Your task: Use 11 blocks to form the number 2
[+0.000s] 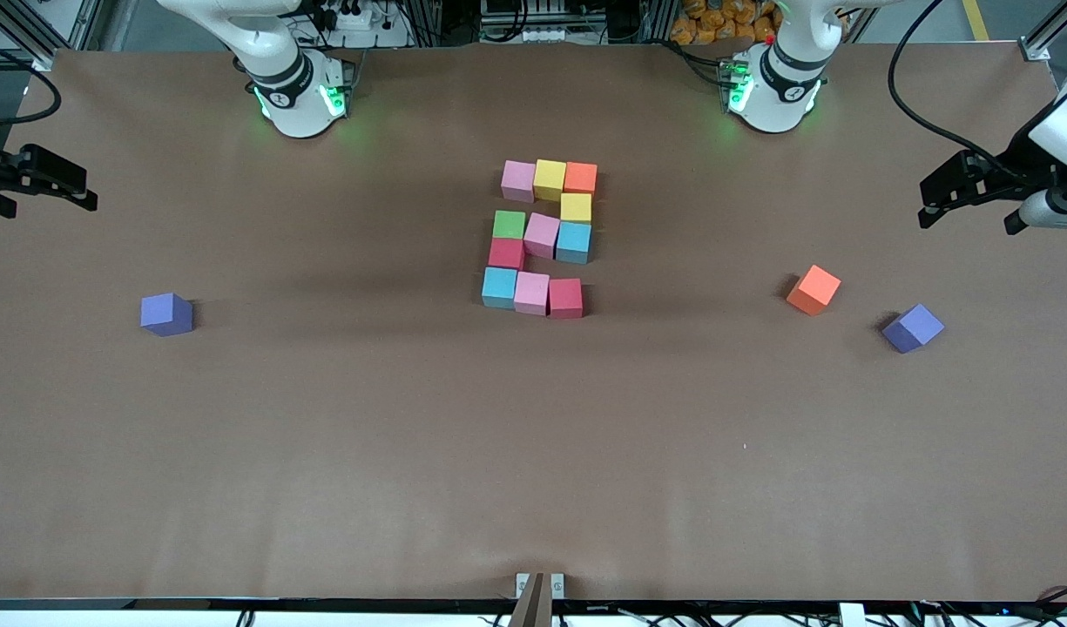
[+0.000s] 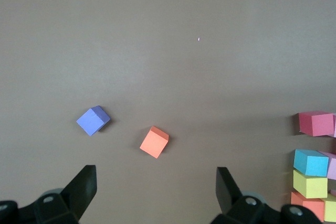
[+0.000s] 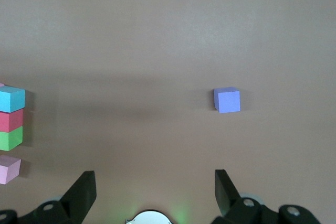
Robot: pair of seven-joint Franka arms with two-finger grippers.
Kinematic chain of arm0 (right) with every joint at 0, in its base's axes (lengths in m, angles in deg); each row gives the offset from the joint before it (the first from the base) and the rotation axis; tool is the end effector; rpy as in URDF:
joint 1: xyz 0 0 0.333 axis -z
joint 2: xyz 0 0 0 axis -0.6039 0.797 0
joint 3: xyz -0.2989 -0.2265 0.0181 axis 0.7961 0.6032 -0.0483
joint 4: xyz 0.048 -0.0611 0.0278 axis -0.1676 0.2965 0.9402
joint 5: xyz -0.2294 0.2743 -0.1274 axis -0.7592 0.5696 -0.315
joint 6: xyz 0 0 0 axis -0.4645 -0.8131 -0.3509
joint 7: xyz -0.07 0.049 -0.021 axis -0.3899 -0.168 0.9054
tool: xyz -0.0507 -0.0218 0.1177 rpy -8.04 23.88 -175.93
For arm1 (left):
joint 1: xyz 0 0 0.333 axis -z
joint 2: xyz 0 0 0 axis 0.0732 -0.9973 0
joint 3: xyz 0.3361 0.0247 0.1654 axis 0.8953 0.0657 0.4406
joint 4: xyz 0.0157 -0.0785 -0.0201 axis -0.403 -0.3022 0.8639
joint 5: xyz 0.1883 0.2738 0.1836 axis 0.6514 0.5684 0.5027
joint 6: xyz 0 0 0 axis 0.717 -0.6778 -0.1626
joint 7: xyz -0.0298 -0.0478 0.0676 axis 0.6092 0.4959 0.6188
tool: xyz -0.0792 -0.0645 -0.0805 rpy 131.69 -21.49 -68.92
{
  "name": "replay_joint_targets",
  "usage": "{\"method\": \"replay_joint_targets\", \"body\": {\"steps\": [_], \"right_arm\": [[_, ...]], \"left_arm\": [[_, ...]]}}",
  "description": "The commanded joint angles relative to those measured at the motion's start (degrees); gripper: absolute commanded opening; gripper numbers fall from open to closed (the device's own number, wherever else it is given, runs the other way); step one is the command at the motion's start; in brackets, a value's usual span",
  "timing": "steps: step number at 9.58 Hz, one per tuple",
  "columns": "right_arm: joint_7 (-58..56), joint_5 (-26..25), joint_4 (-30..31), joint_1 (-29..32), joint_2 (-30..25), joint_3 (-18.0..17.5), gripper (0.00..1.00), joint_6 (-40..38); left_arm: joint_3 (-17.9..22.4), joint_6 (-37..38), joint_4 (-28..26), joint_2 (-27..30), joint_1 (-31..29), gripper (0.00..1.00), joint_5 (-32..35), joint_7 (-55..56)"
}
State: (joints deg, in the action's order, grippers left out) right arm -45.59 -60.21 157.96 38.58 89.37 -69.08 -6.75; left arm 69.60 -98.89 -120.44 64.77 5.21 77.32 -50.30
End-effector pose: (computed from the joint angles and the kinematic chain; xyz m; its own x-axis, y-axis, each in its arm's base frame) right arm 0.5305 -0.0234 0.6855 0.9912 0.0841 -0.1021 0.0828 -0.9964 -0.0167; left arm 0.5359 -0.0526 0.6883 0.9929 -0.0990 0.0662 -0.0988 -0.9951 -0.0066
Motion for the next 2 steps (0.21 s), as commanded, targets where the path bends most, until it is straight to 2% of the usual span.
{"method": "replay_joint_targets", "body": {"steps": [1, 2], "right_arm": [[0.2, 0.2, -1.4, 0.1, 0.6, -0.1, 1.0, -0.9], [0.2, 0.2, -1.4, 0.1, 0.6, -0.1, 1.0, -1.0]], "left_arm": [[0.3, 0.9, -0.2, 0.4, 0.0, 1.0, -0.9, -0.2], [0.4, 1.0, -0.2, 0.5, 0.0, 1.0, -0.9, 0.0]]}}
